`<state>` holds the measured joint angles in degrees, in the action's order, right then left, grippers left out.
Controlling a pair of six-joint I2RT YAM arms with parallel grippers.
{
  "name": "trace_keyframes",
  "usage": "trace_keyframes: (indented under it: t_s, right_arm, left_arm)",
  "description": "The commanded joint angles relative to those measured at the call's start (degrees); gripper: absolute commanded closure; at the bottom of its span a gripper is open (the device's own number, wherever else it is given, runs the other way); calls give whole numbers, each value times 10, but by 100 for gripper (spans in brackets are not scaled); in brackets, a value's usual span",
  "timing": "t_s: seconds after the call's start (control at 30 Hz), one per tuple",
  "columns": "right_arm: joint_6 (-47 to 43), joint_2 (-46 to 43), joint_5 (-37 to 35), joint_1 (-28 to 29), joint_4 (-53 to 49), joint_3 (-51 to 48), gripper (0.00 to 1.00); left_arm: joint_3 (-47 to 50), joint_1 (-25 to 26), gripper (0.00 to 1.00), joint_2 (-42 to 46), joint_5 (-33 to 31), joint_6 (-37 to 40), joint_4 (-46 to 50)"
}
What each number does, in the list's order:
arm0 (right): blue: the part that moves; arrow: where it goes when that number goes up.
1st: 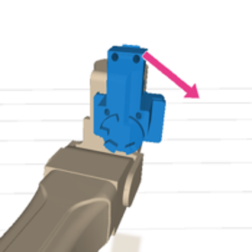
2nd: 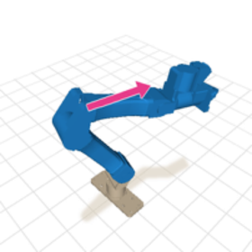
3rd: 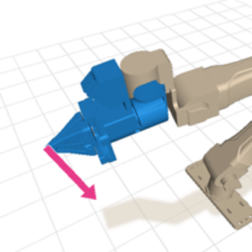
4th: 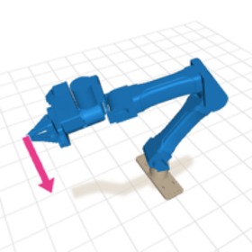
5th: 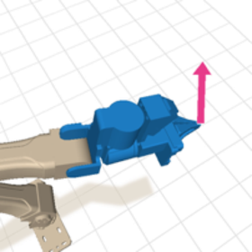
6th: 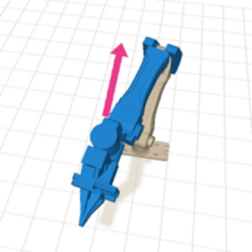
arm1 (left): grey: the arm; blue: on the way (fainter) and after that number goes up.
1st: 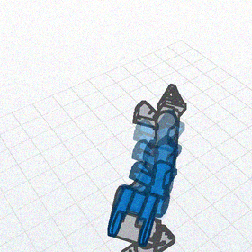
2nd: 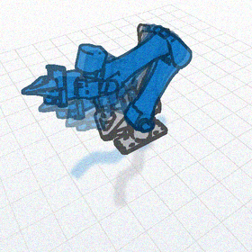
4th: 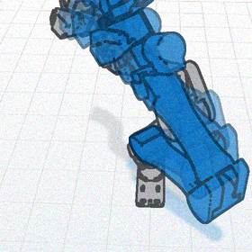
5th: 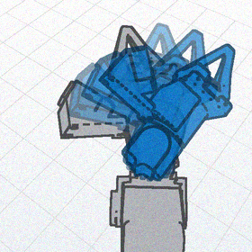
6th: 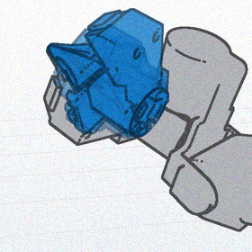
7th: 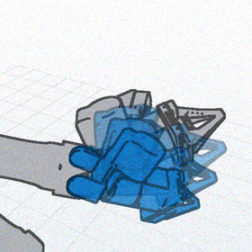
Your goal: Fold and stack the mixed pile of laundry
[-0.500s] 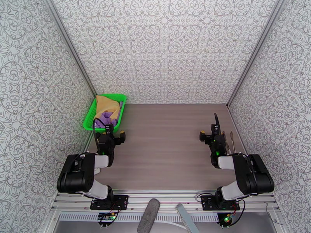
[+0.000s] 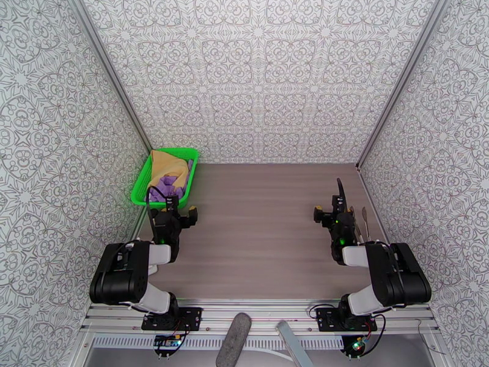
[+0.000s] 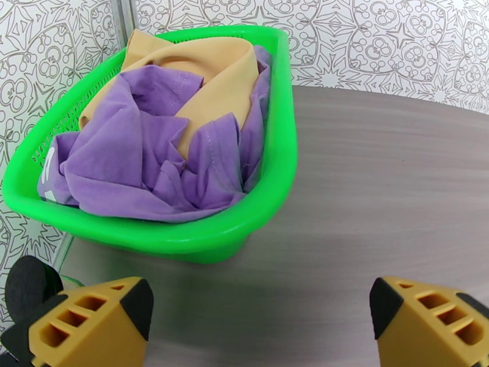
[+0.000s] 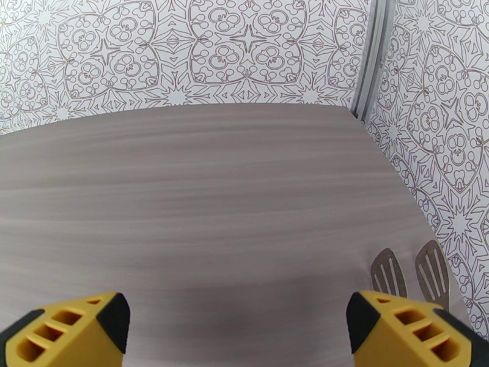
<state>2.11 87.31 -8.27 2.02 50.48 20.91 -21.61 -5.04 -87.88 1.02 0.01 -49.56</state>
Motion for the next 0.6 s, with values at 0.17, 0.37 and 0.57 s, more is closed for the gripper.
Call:
trace_keyframes:
  t_s: [0.17,0.37,0.57]
  right_arm:
    - [0,-4,6,-3,-2,9,1]
    - [0,-5,6,-3,-1,9,1]
    - [-14,-4,41,-3,-13,15,1]
  left_arm:
    - [-7,-8,1,-5,21,-6,-6]
    - [-7,-6,0,-5,18,-5,-4]
    - [-7,-5,0,-5,15,-5,-4]
